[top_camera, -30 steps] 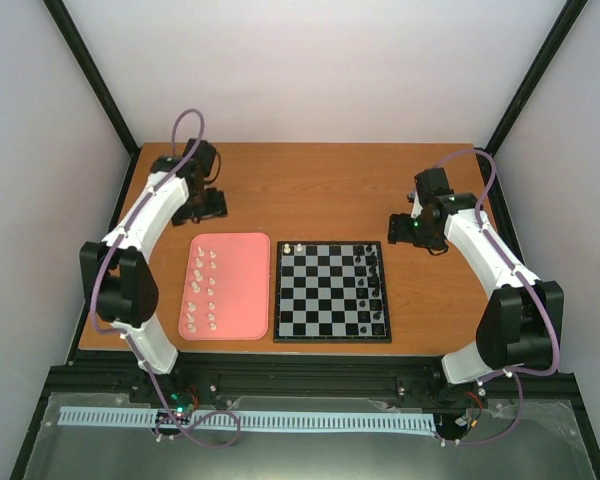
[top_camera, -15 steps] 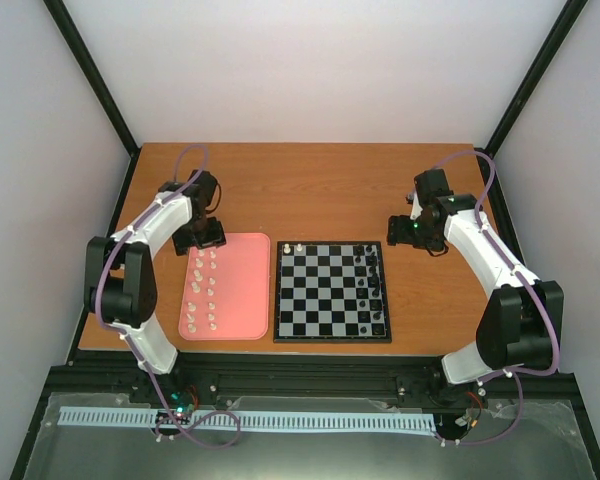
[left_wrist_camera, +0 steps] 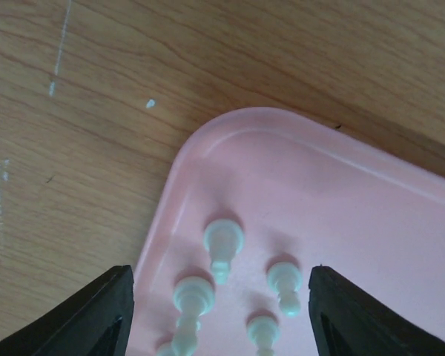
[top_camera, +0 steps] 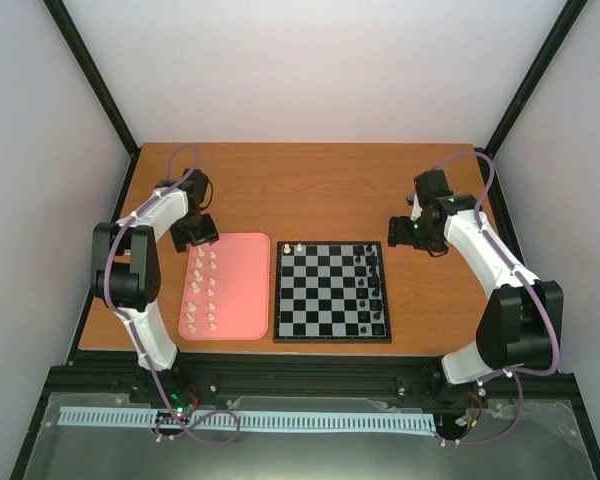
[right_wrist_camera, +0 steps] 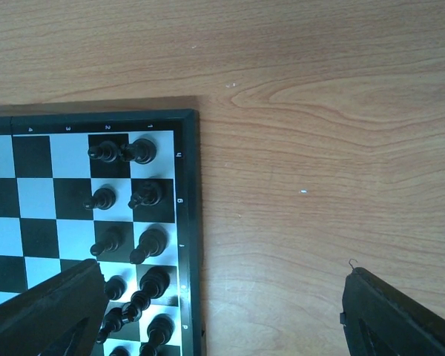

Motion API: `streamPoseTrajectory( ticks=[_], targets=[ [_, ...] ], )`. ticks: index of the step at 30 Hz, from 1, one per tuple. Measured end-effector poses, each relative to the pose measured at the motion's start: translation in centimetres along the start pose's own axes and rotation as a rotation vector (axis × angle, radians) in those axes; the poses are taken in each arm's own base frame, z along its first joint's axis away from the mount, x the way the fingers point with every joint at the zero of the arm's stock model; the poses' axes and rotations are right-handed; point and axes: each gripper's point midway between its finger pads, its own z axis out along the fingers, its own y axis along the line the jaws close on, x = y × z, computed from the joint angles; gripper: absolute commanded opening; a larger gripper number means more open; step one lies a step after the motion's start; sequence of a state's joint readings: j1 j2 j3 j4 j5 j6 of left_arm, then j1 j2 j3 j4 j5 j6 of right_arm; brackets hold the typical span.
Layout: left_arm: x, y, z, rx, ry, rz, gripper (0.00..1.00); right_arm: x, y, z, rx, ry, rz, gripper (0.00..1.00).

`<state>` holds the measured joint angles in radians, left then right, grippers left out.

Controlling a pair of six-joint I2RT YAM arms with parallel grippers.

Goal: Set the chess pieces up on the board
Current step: Pick up the chess piece from the storage box.

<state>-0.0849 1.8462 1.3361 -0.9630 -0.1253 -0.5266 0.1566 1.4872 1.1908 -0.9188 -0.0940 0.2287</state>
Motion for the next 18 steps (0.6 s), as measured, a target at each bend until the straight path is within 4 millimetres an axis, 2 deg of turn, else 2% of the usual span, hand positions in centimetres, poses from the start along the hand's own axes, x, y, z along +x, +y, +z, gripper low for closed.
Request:
streamPoseTrajectory(
  ticks=[8,12,18],
  targets=[
    [-0.4,-0.9,0.9,0.022,0.012,0.0,0.53,0.1,-0.1,0.0,0.002,0.005,0.001,1.0],
    [-0.6,-1.1,1.1,0.025,0.014,0.002,0.4,0.1,-0.1,0.0,0.006,0.005,0.001,1.0],
    [-0.5,-1.1,1.6,0.019,0.024,0.007,0.37,0.1,-0.2,0.0,0.009,0.005,0.001,1.0]
  ],
)
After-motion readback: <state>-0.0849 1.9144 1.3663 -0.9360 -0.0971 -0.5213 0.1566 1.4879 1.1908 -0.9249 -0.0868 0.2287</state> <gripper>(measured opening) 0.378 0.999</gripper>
